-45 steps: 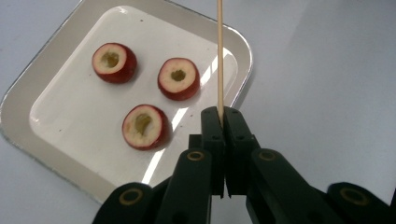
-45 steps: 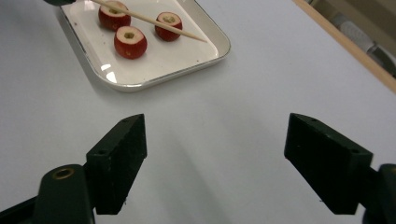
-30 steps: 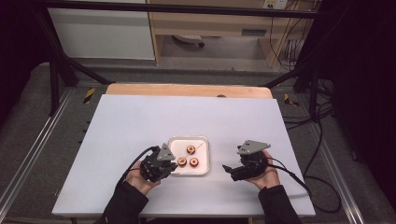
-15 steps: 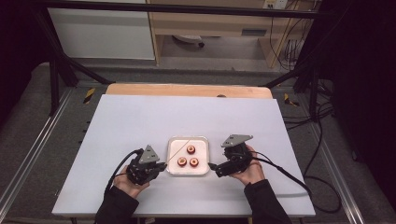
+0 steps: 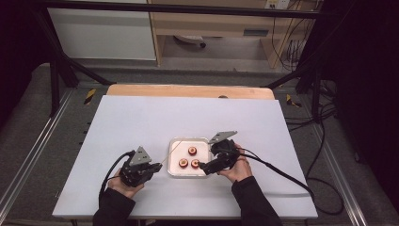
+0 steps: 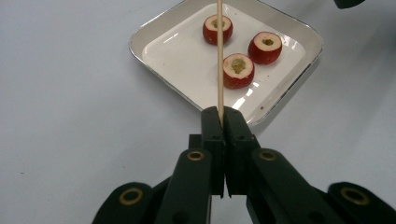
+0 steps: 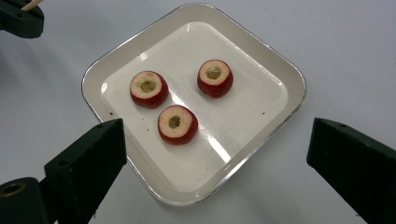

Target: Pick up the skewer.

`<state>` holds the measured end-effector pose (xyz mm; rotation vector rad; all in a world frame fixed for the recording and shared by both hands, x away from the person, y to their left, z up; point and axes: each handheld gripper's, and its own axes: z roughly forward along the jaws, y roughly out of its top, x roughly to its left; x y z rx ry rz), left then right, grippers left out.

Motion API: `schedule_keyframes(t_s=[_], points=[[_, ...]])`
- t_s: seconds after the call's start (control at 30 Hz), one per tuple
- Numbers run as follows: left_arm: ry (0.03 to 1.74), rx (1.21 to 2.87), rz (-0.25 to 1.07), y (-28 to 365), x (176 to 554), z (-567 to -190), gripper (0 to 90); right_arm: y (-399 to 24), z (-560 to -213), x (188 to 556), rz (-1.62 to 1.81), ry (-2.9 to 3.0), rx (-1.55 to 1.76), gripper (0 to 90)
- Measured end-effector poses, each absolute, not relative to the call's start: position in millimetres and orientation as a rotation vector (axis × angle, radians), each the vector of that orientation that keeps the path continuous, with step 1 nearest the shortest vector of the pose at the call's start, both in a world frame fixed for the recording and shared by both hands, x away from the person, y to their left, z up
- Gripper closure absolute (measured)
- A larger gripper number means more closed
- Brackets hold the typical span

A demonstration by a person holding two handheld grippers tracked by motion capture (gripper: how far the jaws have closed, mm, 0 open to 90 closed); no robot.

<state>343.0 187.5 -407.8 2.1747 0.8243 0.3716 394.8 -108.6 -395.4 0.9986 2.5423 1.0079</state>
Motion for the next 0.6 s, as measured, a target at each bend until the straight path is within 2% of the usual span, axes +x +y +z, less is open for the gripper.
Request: schedule_keyframes(t_s=[0.43,0.6], points=[[0.824,2.162,0.367,190.4,342.9,-410.4,88.2,-84.5,-404.7,403.5,0.939,2.599,0.995,5.9],[0.821,2.168,0.374,189.1,341.9,-411.4,88.2,-78.0,-409.8,406.6,0.922,2.639,0.990,9.9]])
